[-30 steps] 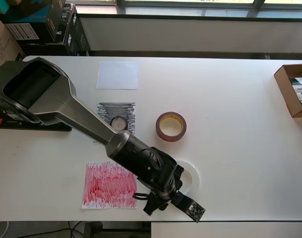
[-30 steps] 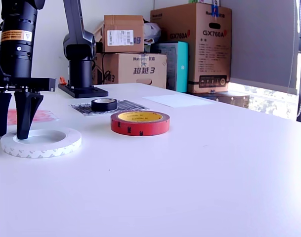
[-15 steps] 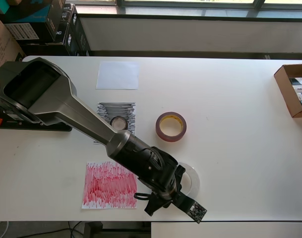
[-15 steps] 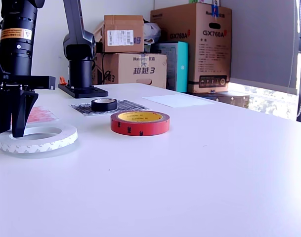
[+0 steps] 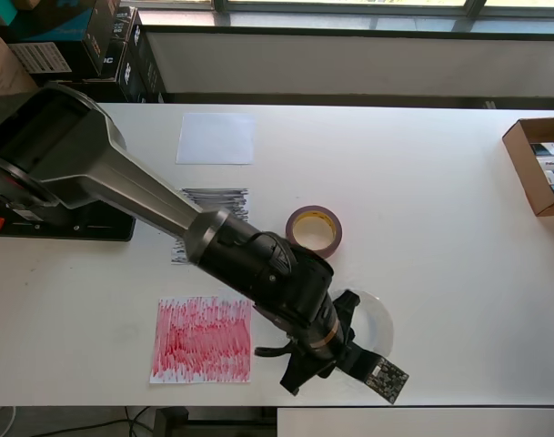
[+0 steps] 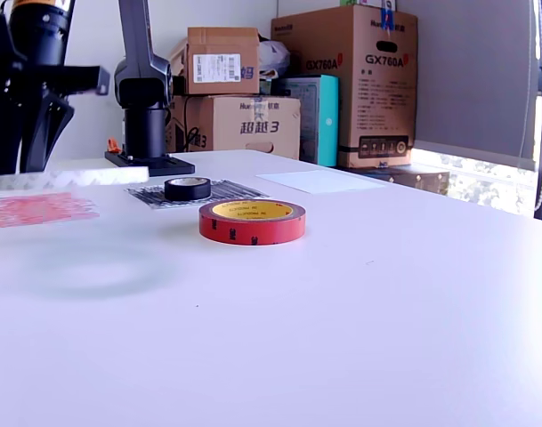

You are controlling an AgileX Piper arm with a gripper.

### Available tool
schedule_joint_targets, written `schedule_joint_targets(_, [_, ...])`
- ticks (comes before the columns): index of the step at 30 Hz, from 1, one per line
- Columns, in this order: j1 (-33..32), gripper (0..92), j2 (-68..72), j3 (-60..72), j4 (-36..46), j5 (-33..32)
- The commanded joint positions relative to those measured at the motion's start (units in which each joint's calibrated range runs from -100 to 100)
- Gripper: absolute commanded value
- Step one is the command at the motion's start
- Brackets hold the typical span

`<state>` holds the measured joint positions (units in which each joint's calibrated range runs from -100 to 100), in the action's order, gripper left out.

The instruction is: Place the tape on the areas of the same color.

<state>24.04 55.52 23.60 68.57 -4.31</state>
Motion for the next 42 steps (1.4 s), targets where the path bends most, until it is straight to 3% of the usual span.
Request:
schedule_joint_targets(1, [-5.5, 0.1, -3.1, 0.3, -0.5, -0.5])
schedule_joint_targets(16, [-30.8, 0.1, -14.5, -1.5, -0.5, -4.8])
schedule_joint_targets(21, [-39.0, 0.1, -17.4, -8.7, -0.6, -6.7])
schedule_joint_targets(25, [-44.1, 0.1, -20.8, -18.8, -5.7, -7.8])
schedule_joint_targets(32, [-47.5, 0.1, -28.9, -39.6, -19.4, -6.5])
schedule_joint_targets(42, [-44.8, 0.1, -39.4, -62.2, -34.4, -3.4])
